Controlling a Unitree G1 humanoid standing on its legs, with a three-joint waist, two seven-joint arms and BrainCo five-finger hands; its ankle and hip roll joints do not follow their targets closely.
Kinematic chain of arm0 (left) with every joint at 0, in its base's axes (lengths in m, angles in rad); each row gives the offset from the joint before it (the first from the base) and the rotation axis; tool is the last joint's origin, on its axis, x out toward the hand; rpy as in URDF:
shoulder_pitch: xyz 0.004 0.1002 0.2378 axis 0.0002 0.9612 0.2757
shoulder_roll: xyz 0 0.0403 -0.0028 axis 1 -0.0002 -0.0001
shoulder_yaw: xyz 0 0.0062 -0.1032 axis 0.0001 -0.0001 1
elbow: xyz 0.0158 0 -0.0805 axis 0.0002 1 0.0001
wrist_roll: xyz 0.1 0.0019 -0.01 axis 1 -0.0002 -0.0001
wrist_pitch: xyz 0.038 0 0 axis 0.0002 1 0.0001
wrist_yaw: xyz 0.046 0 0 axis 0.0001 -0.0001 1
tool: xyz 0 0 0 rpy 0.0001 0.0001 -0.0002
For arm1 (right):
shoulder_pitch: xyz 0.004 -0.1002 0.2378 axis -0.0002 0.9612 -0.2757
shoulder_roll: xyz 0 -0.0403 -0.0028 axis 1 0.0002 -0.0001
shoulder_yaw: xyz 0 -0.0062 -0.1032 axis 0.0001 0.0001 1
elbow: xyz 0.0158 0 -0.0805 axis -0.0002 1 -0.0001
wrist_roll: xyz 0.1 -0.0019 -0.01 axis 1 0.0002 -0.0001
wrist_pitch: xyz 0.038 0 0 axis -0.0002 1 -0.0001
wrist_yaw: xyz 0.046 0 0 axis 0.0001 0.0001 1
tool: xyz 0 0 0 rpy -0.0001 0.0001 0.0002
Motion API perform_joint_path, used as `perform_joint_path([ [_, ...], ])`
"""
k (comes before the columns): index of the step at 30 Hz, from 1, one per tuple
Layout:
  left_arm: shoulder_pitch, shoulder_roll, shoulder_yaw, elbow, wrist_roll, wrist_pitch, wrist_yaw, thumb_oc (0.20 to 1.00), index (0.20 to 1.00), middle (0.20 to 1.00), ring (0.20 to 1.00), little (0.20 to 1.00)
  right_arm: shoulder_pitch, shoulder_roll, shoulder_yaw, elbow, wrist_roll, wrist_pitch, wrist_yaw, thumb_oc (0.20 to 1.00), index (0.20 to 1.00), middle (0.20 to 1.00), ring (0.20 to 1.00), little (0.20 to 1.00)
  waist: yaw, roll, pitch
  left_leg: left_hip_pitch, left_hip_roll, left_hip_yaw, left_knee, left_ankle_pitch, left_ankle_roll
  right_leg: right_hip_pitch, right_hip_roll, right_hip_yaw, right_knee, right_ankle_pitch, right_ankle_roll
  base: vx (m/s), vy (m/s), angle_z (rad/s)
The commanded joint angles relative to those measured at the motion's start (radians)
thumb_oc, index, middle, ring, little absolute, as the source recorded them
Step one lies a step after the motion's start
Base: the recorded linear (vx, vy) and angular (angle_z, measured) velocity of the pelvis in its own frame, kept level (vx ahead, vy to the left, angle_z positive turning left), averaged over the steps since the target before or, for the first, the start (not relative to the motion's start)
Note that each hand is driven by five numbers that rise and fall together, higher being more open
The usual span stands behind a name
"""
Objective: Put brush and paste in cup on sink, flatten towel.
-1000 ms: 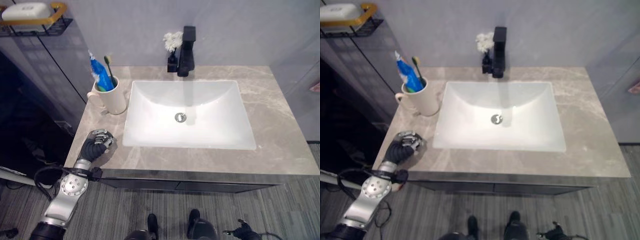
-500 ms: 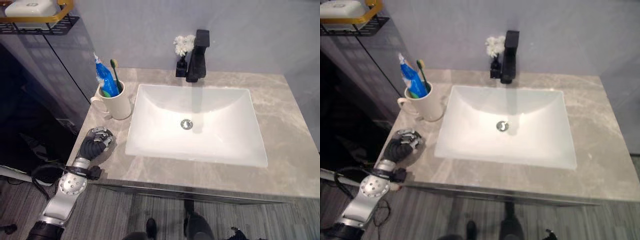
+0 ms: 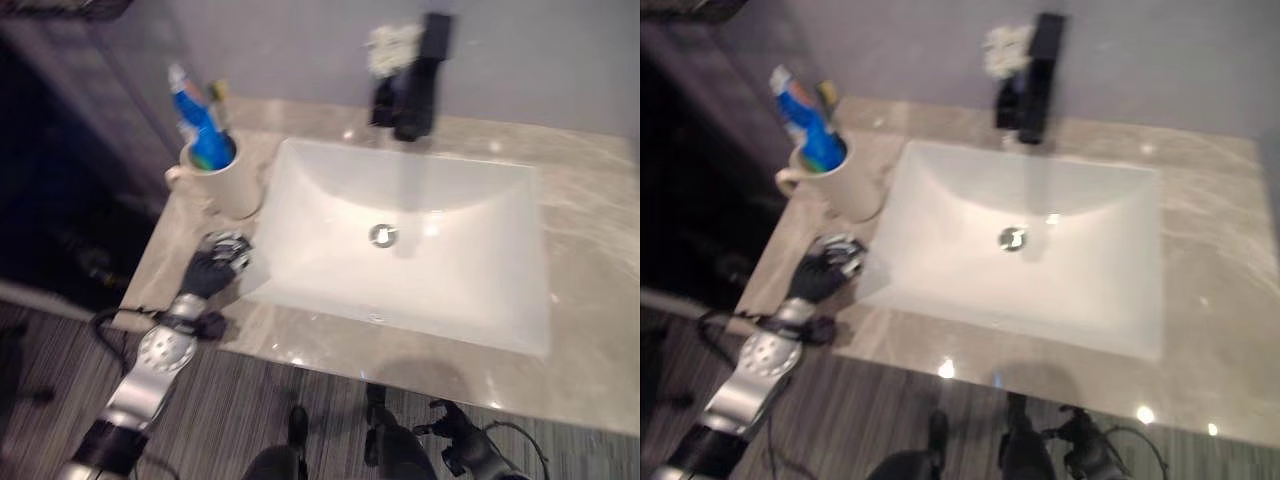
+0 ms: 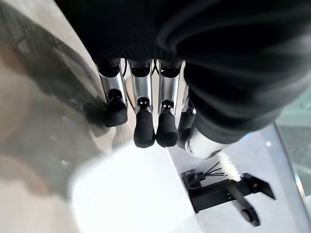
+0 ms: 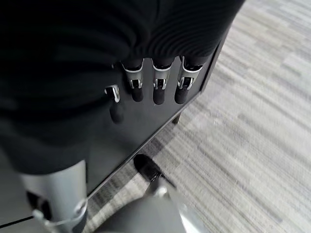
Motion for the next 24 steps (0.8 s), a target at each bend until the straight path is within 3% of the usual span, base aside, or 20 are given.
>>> perform_joint_path([
  [1,0.026,0.006,0.025,-0.020,-0.028,-0.033,-0.013,0.200,0.200,0.200,0.200,0.200,-0.055,-0.011,0.011,-0.001,0.049,-0.030,-0.037,1.000,1.000,1.000,1.000,1.000,-0.042,-0.016,-0.025,0.029,-0.015,0.160,-0.018,0.095,-0.022,0.018,-0.073,0.064,0.074,-0.057,0.120,0.05,0.046,1.33],
  [5,0.028,0.003,0.017,-0.017,-0.021,-0.035,-0.017,0.200,0.200,0.200,0.200,0.200,-0.057,-0.014,0.012,0.016,0.037,-0.027,-0.044,1.000,1.000,1.000,1.000,1.000,-0.053,-0.014,-0.026,0.046,-0.023,0.180,-0.018,0.085,-0.017,0.040,-0.085,0.059,0.060,-0.050,0.128,0.05,0.053,0.04],
  [11,0.056,0.011,0.036,-0.028,-0.030,-0.032,-0.011,0.200,0.200,0.200,0.200,0.200,-0.091,0.008,0.057,0.020,0.015,-0.025,-0.042,1.000,1.000,1.000,1.000,1.000,-0.040,-0.023,-0.047,0.074,-0.038,0.221,-0.018,0.063,-0.006,0.036,-0.086,0.123,0.056,-0.040,0.131,0.07,0.043,-0.36],
  [21,0.036,-0.025,0.002,-0.056,-0.107,-0.029,-0.044,0.200,0.200,0.200,0.200,0.200,-0.136,0.022,0.087,0.059,-0.015,-0.003,-0.040,1.000,1.000,1.000,1.000,1.000,-0.031,-0.001,-0.063,0.070,-0.035,0.220,-0.018,0.068,-0.020,0.052,-0.088,0.108,0.011,-0.031,0.130,0.04,-0.019,-0.04],
  [24,0.035,-0.042,0.002,-0.045,-0.131,-0.021,-0.046,0.200,0.200,0.200,0.200,0.200,-0.137,0.042,0.059,0.077,0.049,-0.003,-0.028,1.000,1.000,1.000,1.000,1.000,-0.033,0.006,-0.066,0.070,-0.035,0.217,-0.018,0.068,-0.023,0.053,-0.085,0.110,0.007,-0.033,0.129,0.00,0.000,0.00],
])
